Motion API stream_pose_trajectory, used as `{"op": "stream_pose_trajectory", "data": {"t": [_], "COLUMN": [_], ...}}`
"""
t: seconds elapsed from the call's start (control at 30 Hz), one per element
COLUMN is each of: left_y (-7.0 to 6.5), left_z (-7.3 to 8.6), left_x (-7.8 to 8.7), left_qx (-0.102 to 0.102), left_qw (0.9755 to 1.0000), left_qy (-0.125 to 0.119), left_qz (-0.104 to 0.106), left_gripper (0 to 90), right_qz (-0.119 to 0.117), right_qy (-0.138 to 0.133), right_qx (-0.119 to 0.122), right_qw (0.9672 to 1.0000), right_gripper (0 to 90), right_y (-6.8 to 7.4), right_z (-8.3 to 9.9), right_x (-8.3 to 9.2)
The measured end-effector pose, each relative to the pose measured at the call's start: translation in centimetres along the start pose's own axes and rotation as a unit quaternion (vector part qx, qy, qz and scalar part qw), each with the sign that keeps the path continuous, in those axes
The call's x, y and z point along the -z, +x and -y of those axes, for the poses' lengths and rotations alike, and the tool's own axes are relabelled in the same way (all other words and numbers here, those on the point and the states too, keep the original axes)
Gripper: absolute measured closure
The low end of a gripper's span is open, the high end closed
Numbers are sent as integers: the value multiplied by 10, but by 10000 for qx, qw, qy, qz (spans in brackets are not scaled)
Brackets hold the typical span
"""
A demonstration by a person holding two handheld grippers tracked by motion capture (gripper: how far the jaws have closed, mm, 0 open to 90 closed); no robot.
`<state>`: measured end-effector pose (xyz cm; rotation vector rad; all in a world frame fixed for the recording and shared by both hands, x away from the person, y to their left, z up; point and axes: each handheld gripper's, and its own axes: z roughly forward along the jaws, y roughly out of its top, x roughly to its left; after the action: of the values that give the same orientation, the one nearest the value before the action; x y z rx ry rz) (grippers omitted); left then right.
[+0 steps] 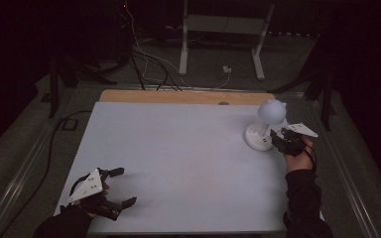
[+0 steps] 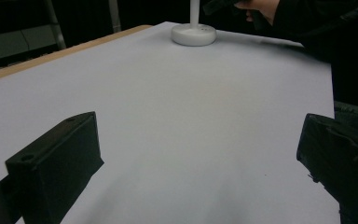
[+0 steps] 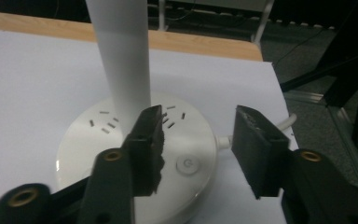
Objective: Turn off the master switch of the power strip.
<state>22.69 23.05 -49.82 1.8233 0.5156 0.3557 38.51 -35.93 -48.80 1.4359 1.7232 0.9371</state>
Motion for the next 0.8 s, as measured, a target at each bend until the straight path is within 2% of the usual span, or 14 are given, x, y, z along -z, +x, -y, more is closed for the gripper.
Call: {"op": "stream_pose_trajectory", "data": {"t": [0.1, 0.17, 0.2, 0.27, 0.37, 0.4, 0.47, 0.57, 0.67, 0.7, 0.8], "left_y": [0, 0, 0, 0, 0, 0, -1, 0, 0, -1, 0], "left_z": [0, 0, 0, 0, 0, 0, 0, 0, 0, 0, 0], "left_x": [0, 0, 0, 0, 0, 0, 0, 0, 0, 0, 0], "left_qx": [1, 1, -4, 2, 5, 4, 1, 2, 0, 2, 0], "left_qw": [10000, 10000, 10000, 10000, 10000, 10000, 10000, 10000, 10000, 10000, 10000], "left_qy": [-1, 0, 5, -5, -5, -2, -5, -6, -3, -5, -10], "left_qz": [2, 1, -1, 0, 2, 3, -1, 0, 1, 0, 2], "left_gripper": [2, 2, 2, 2, 2, 2, 2, 2, 2, 2, 2], "right_qz": [-175, -219, -356, -446, -618, -618, -886, -1120, -1223, -1345, -1438], "right_qy": [77, 76, -5, -92, -165, -165, -160, -92, 25, 115, 231], "right_qx": [-253, -326, -418, -428, -555, -555, -605, -551, -576, -558, -498], "right_qw": [9995, 9992, 9985, 9980, 9964, 9964, 9941, 9921, 9908, 9893, 9881], "right_gripper": [390, 367, 278, 201, 126, 126, 33, 5, 5, 5, 5], "right_y": [-3, -4, -6, -7, -7, -7, -6, -4, -3, -4, -4], "right_z": [-1, -1, 0, 1, 3, 3, 4, 4, 4, 3, 1], "right_x": [3, 4, 6, 8, 12, 12, 15, 19, 22, 25, 27]}}
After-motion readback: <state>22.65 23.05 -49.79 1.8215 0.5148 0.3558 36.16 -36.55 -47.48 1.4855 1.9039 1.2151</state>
